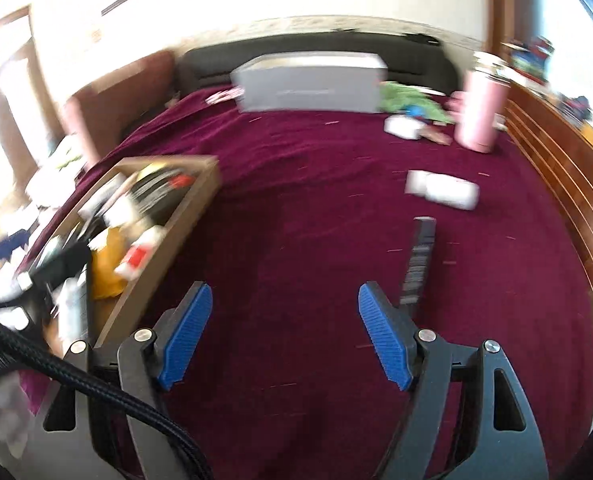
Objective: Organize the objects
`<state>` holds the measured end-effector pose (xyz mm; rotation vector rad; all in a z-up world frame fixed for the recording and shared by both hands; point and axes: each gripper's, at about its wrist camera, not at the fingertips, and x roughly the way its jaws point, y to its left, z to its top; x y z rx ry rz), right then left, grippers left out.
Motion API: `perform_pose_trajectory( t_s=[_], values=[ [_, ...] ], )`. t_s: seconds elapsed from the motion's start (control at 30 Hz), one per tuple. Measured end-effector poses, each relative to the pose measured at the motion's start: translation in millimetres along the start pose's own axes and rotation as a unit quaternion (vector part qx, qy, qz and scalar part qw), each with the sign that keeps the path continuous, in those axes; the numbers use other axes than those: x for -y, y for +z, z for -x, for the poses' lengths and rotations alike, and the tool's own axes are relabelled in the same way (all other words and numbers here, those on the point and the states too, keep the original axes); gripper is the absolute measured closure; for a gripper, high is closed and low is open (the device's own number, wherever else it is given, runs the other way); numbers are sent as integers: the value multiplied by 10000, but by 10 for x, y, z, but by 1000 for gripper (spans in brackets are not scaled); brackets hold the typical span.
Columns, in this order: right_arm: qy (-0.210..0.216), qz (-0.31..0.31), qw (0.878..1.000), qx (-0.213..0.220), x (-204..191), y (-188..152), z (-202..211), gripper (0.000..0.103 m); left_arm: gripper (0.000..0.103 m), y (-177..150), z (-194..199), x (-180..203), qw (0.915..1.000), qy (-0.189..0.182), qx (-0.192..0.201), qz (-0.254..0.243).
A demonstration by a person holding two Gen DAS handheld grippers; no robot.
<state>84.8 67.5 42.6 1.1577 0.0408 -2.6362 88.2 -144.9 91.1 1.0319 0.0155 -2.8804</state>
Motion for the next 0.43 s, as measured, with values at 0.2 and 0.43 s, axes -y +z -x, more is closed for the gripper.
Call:
perform_pose_trajectory(
  t_s=[0.2, 0.43],
  values=[
    [3, 843, 9964, -66, -697, -12, -84, 27, 1, -109, 14, -650, 9957, 436, -136, 808],
    [-55, 1120, 9936, -106, -1012, -67, -69, 27, 1, -216, 71, -864, 9915, 760, -121, 1049]
  ],
)
